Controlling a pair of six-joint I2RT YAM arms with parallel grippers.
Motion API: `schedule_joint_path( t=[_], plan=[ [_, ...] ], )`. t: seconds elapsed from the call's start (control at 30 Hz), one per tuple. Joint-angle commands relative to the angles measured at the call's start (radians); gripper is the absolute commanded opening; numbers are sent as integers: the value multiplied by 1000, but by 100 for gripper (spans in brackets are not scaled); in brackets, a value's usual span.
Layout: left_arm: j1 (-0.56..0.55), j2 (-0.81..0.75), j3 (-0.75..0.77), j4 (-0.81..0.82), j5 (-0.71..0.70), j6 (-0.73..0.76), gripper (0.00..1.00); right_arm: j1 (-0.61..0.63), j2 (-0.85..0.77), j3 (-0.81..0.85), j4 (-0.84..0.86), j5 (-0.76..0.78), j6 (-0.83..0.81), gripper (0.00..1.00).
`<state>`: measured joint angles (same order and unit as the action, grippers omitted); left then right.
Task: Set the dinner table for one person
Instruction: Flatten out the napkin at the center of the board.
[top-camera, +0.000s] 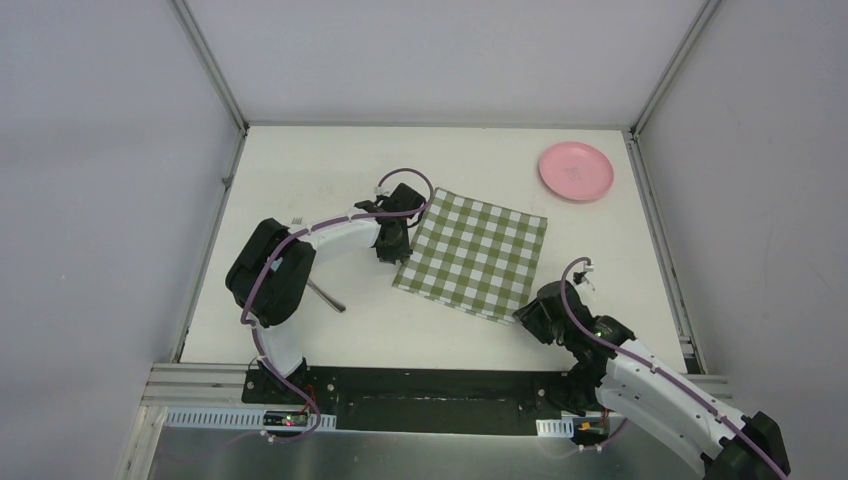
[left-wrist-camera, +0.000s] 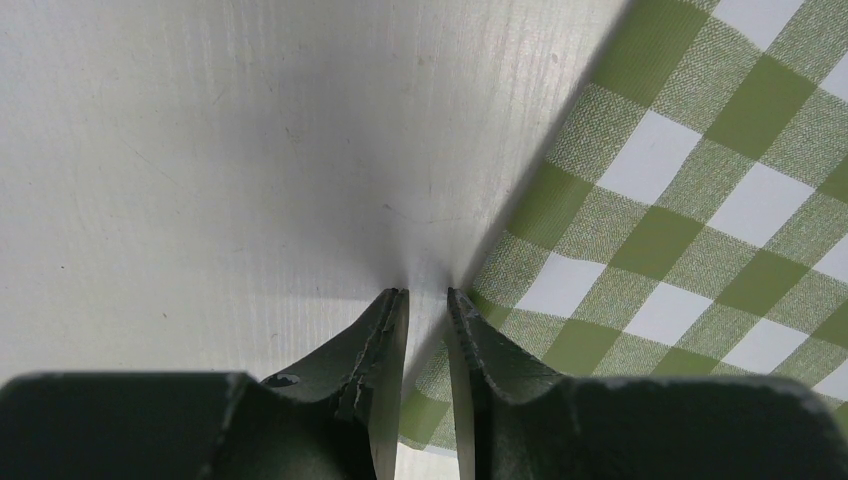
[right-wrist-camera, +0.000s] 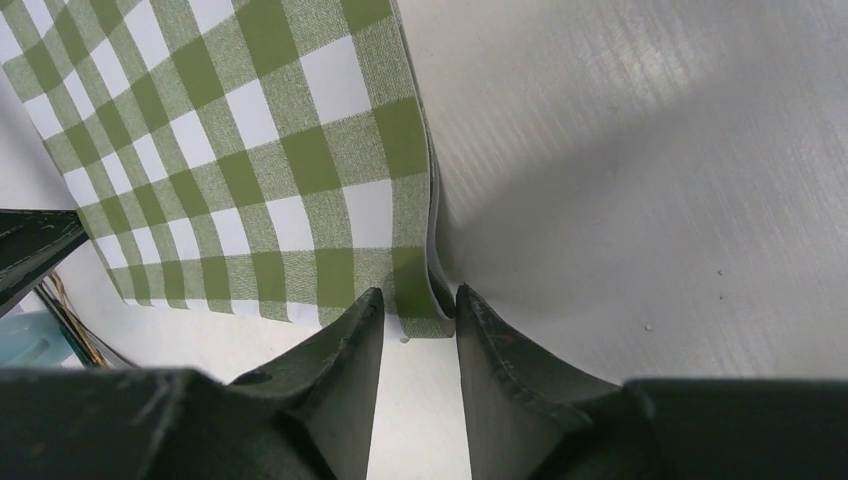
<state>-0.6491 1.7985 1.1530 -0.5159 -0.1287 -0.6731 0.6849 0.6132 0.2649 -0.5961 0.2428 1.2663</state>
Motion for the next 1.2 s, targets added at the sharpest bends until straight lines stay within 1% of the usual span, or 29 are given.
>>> schedule_joint_path(
  t=[0.0, 0.17, 0.27, 0.47, 0.5, 0.53, 0.83, 1.17],
  plan=[
    [-14, -44, 19, -5, 6, -14, 23, 4, 15, 4, 38, 23, 9, 36],
    [-15, -57, 16, -6, 6, -14, 23, 4, 32, -1, 64, 24, 9, 32],
    [-17, -60, 16, -8, 7, -14, 23, 4, 34, -3, 72, 29, 6, 27],
    [-27, -63, 19, -8, 9, -15, 23, 4, 50, 7, 92, 42, -13, 10],
    [-29, -65, 20, -10, 9, -16, 23, 3, 55, 11, 95, 45, -17, 3],
    [-31, -66, 20, -10, 8, -16, 23, 4, 60, 15, 97, 47, -21, 0],
    [-55, -77, 15, -14, 7, -23, 23, 4, 86, 61, 122, 67, -73, 0],
    [-93, -63, 19, -12, 4, -39, 23, 4, 126, 165, 115, 85, -152, 0]
  ],
)
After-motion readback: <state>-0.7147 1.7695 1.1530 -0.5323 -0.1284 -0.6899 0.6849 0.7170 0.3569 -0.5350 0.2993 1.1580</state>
